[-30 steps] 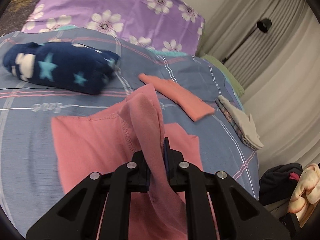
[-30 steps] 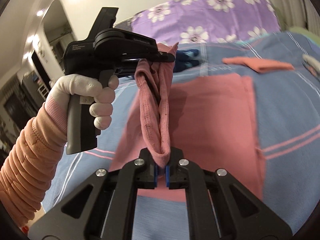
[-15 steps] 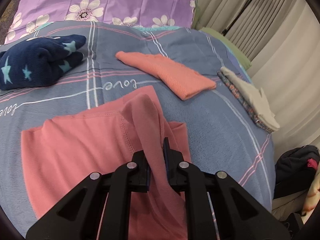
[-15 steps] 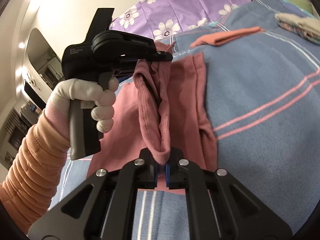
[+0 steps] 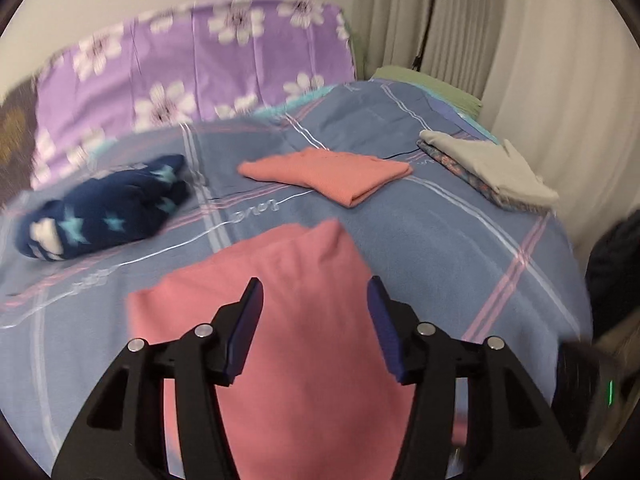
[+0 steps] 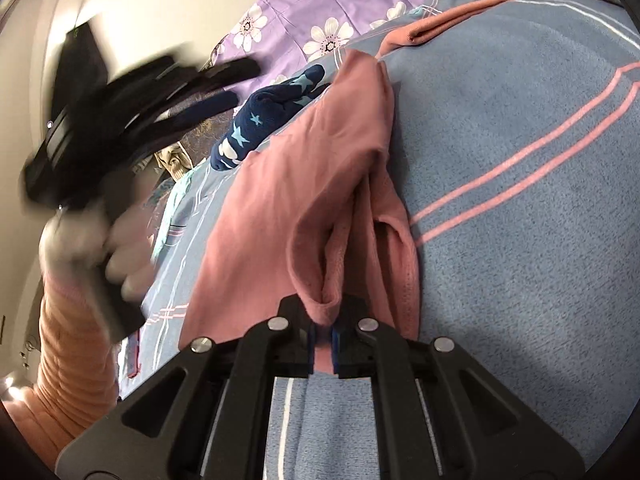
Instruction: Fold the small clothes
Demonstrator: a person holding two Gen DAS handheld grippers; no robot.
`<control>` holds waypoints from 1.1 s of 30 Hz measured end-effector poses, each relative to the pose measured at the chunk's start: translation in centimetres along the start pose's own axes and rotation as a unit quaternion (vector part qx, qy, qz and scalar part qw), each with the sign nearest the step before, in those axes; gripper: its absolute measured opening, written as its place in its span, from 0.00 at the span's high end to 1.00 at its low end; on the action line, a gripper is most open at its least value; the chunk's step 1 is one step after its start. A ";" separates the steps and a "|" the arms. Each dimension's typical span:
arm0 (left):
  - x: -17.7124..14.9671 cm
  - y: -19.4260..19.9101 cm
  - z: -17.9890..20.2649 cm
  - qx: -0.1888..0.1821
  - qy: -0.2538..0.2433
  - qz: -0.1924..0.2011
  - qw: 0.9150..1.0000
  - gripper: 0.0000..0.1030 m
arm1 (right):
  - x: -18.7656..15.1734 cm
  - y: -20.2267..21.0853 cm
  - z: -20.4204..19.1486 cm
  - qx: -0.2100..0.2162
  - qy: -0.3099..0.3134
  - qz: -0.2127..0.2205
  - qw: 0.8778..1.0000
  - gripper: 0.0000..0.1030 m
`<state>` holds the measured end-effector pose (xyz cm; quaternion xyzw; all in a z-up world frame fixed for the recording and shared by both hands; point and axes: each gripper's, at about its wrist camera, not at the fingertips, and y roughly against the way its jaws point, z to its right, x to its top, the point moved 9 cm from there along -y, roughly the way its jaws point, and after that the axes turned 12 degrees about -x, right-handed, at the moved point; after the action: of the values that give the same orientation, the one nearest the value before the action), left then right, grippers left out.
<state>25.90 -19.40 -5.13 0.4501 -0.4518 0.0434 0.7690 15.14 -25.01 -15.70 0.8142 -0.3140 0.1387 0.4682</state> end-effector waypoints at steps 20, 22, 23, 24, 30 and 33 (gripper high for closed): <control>-17.4 6.3 -0.5 0.080 0.029 -0.052 0.995 0.44 | 1.3 1.0 0.1 0.056 -0.021 0.030 0.998 0.94; -17.0 6.0 -0.3 0.077 0.031 -0.046 0.995 0.44 | 1.4 0.8 0.0 0.056 -0.024 0.027 0.998 0.94; -16.7 5.9 -0.1 0.072 0.033 -0.041 0.996 0.44 | 1.4 0.8 0.0 0.057 -0.025 0.026 0.998 0.94; -16.5 5.9 0.2 0.071 0.033 -0.035 0.996 0.44 | 1.3 0.9 0.1 0.057 -0.025 0.026 0.998 0.94; -16.4 6.1 -1.2 0.163 0.014 -0.035 0.986 0.42 | 1.4 0.7 -0.2 0.060 -0.026 0.021 0.998 0.94; -17.1 6.5 -1.6 0.200 -0.011 -0.053 0.978 0.40 | 1.5 0.7 -0.2 0.062 -0.026 0.023 0.997 0.94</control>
<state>13.82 -8.58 -13.76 0.6189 -0.4175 0.0870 0.6596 15.79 -25.66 -14.33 0.8376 -0.3356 0.1470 0.4053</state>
